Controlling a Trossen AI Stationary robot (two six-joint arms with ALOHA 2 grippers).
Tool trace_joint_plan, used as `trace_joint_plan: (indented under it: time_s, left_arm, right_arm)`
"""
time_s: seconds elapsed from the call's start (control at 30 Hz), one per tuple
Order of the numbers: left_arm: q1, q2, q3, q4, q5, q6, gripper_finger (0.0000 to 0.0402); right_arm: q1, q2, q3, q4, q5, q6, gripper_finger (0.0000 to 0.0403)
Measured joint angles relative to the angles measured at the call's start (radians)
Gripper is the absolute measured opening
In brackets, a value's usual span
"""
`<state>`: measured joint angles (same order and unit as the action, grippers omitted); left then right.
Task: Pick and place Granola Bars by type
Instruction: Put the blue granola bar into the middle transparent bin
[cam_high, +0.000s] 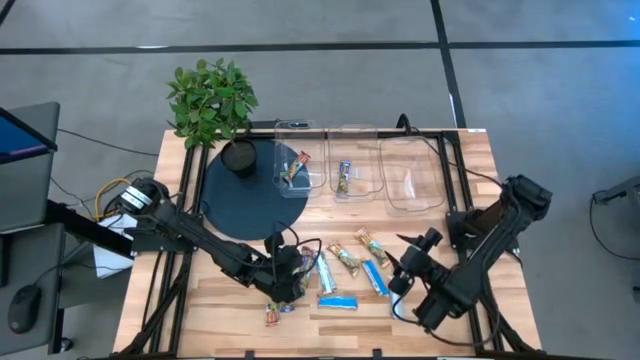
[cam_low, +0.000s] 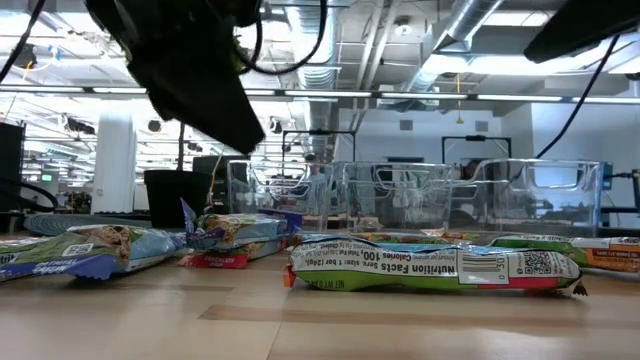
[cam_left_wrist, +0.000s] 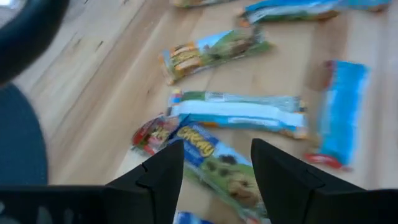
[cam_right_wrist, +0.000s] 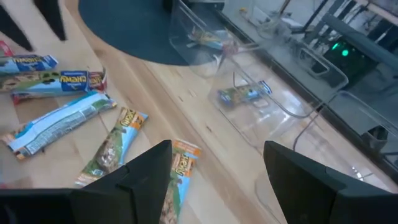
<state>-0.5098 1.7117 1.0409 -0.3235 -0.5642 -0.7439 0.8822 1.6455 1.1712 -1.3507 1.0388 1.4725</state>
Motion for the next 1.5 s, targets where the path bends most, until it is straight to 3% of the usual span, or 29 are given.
trace_joint_plan:
  time_s: [0.2,0.7,1.07,1.33,1.5]
  left_arm:
    - [0.009,0.059,0.000,0.047,0.004,-0.009,0.0196]
    - [0.013,0.110,0.011,0.054,0.049,-0.020,0.0294]
    - [0.016,0.191,0.051,0.016,0.084,-0.008,0.0299]
    - [0.020,0.191,0.090,-0.209,0.032,-0.073,0.0293]
    - [0.021,0.191,0.133,-0.250,0.008,-0.042,0.0282]
  right_arm:
    - [0.015,0.037,0.001,-0.012,0.025,0.048,0.0249]
    - [0.012,0.038,0.000,-0.002,0.047,0.049,0.0249]
    - [0.012,0.038,0.000,0.003,0.066,0.048,0.0249]
    - [0.012,0.037,0.000,0.005,0.066,0.047,0.0249]
    - [0.012,0.037,0.000,0.005,0.066,0.047,0.0249]
